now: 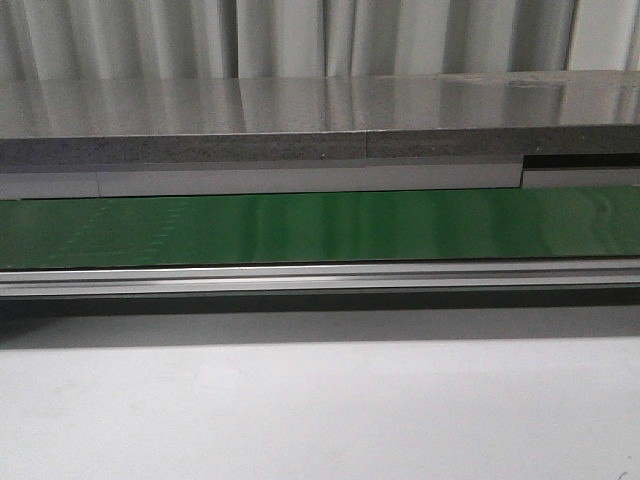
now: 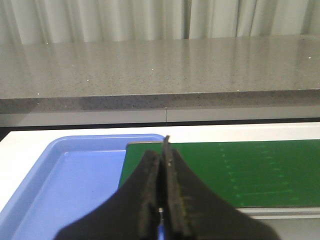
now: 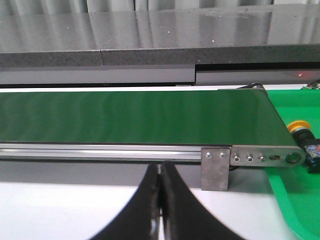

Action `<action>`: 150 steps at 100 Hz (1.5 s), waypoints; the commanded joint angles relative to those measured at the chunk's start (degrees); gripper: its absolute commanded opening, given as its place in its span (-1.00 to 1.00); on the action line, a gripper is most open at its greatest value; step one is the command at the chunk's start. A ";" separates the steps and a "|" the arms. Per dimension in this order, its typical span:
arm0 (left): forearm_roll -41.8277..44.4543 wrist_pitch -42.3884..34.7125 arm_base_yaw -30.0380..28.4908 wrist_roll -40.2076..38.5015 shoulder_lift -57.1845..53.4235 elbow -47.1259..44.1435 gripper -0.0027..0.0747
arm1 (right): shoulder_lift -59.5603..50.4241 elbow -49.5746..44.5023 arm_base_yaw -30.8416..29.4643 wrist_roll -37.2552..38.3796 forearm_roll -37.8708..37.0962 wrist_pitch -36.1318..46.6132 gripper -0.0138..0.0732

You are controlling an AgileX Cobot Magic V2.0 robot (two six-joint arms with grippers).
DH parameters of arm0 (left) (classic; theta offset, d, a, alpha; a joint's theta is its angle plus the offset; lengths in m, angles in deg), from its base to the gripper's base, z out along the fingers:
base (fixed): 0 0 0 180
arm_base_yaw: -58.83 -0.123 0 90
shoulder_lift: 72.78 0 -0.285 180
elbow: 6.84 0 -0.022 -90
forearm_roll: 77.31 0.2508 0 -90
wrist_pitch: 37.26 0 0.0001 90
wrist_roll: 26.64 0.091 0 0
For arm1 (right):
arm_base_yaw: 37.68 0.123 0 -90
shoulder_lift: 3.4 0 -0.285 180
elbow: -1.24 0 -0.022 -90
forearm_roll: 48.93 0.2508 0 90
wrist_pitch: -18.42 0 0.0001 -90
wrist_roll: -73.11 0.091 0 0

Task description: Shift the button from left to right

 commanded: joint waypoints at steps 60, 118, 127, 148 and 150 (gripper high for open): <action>10.21 -19.83 4.08 -8.96 -2.57 -8.76 -0.98 | -1.15 0.85 0.10 -0.09 -0.56 4.83 -0.84; 11.09 -20.19 4.79 -10.02 -12.87 -20.12 -0.98 | -1.15 0.85 0.10 -0.09 -0.56 4.80 -0.84; 11.09 -19.52 4.79 -10.19 -12.87 -20.12 -0.98 | -1.15 0.85 0.10 -0.09 -0.56 4.80 -0.84; 11.09 -19.64 4.79 -10.19 -12.87 -20.12 -0.98 | -1.15 0.85 0.10 -0.09 -0.56 4.80 -0.84; 11.09 -19.54 4.79 -10.19 -12.87 -20.12 -0.98 | -1.15 0.85 0.10 -0.09 -0.56 4.80 -0.84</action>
